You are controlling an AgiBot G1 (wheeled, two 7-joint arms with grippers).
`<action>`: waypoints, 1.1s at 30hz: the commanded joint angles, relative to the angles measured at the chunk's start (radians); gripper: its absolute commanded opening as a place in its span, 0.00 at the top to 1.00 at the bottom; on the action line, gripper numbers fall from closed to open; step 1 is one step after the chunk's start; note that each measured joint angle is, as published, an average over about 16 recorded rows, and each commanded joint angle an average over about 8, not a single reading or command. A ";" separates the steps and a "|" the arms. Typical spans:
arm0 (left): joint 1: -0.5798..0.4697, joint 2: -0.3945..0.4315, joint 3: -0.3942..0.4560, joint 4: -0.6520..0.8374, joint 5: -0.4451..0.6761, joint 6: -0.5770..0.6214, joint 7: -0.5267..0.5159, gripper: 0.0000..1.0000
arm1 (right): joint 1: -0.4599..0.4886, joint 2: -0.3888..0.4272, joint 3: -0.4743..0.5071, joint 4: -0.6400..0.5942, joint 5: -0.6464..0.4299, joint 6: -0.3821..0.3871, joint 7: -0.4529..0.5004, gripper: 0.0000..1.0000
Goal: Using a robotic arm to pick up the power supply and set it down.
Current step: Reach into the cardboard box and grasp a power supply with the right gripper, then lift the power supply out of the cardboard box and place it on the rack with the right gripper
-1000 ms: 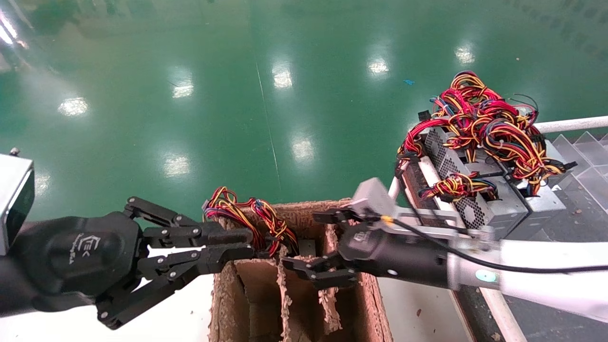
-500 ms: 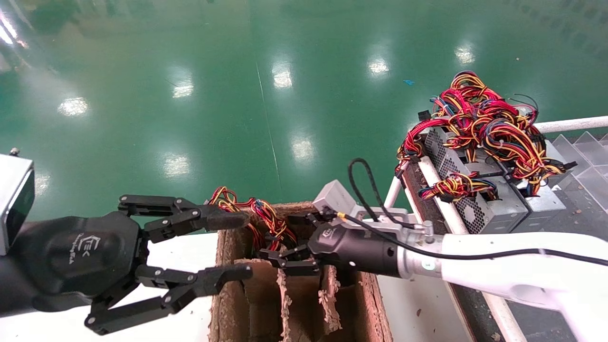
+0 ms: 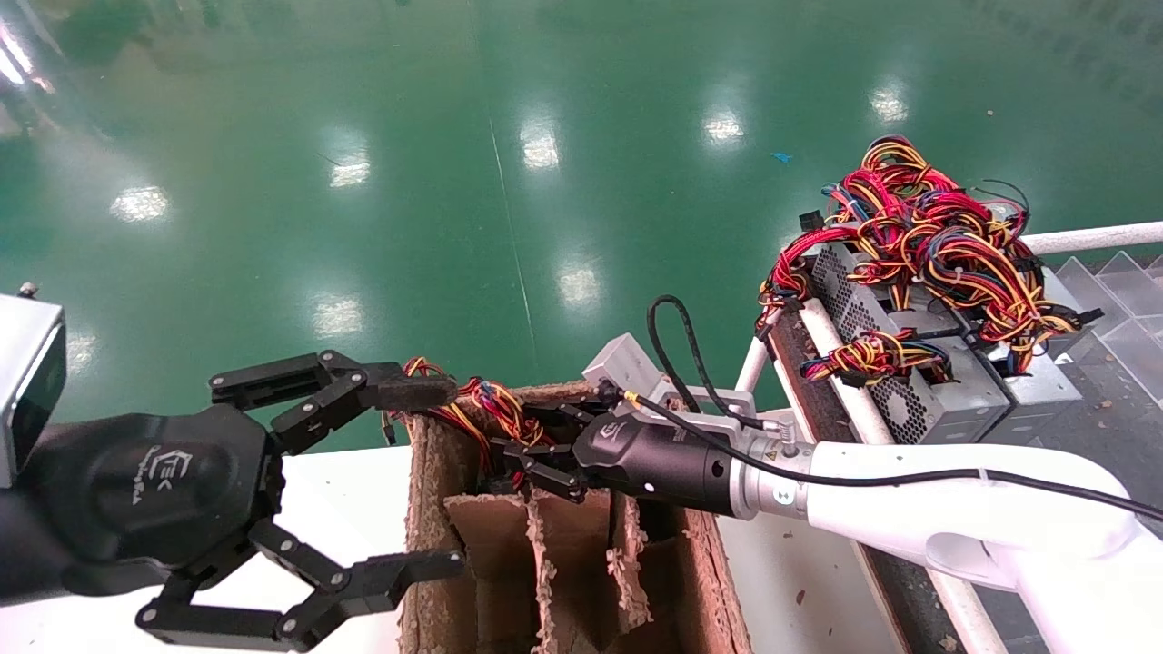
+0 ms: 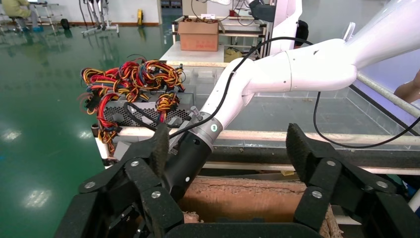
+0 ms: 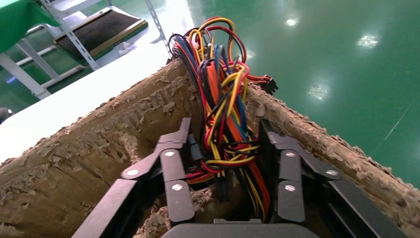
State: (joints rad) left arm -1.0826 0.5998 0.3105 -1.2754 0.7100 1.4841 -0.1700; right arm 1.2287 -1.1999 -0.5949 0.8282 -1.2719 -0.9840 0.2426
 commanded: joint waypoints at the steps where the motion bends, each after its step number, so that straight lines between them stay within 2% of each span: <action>1: 0.000 0.000 0.000 0.000 0.000 0.000 0.000 0.00 | -0.002 -0.002 0.002 -0.003 0.002 0.002 -0.005 1.00; 11: 0.000 0.000 0.000 0.000 0.000 0.000 0.000 0.00 | 0.001 0.001 0.011 -0.020 0.015 -0.005 -0.015 1.00; 18: 0.000 0.000 0.001 0.000 0.000 0.000 0.000 0.00 | -0.012 0.032 0.053 0.017 0.070 -0.017 -0.041 1.00; 25: 0.000 0.000 0.001 0.000 -0.001 0.000 0.000 0.00 | -0.042 0.112 0.128 0.141 0.159 -0.031 -0.048 1.00; 33: 0.000 0.000 0.001 0.000 -0.001 -0.001 0.001 0.00 | -0.043 0.243 0.258 0.285 0.295 -0.024 -0.007 1.00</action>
State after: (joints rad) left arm -1.0829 0.5993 0.3117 -1.2754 0.7091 1.4836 -0.1694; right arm 1.1939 -0.9608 -0.3370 1.0989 -0.9834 -1.0060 0.2256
